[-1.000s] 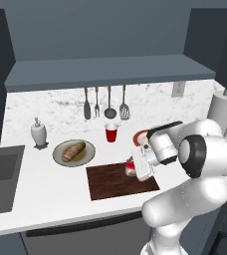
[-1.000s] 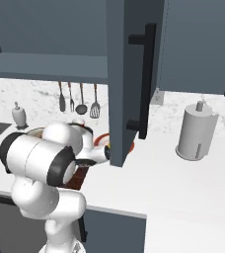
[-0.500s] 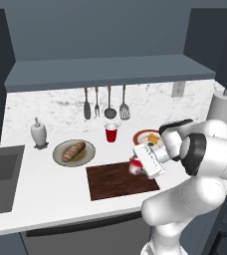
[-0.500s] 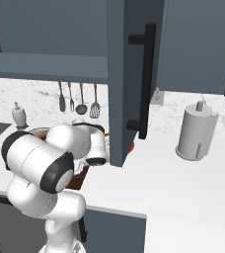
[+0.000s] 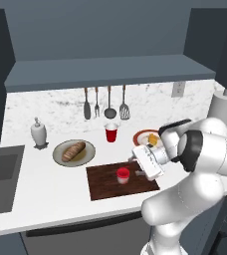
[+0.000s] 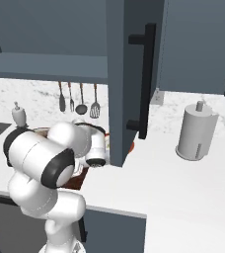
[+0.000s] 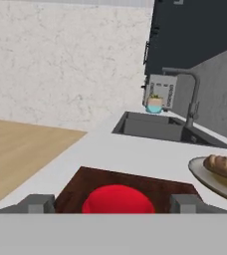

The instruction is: From the different types of pastries on the counter, select a croissant and place it on the cutting board. Then retrieve a jar of jam from the cabinet and place it alongside the croissant on the cutting board.

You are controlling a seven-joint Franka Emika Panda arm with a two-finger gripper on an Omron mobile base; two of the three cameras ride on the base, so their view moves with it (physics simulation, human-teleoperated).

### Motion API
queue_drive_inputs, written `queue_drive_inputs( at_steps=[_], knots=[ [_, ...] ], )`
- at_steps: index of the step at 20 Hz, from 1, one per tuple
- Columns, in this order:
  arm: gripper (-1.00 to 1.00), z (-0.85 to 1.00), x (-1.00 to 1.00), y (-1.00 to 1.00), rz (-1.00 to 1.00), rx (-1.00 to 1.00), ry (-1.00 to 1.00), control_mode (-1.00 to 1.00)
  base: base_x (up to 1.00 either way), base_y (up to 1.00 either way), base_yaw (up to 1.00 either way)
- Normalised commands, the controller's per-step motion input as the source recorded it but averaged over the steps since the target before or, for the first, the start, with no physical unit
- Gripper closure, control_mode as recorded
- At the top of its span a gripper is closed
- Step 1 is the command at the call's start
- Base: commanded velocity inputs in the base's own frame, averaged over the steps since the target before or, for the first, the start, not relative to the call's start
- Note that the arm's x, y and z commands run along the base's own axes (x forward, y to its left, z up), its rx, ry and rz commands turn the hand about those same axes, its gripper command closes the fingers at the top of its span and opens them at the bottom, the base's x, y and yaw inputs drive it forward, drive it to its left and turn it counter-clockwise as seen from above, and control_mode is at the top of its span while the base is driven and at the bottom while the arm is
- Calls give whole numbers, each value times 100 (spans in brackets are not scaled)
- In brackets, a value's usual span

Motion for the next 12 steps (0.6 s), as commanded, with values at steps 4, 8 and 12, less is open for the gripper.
queue_drive_inputs(
  at_steps=[4,8,12],
  knots=[
    [-100,-1,12,1,7,0,-1,-100,0,0,0],
    [-100,8,16,-5,5,2,-4,-100,0,0,0],
    [-100,39,2,-34,2,0,-15,-100,0,0,0]
  ],
)
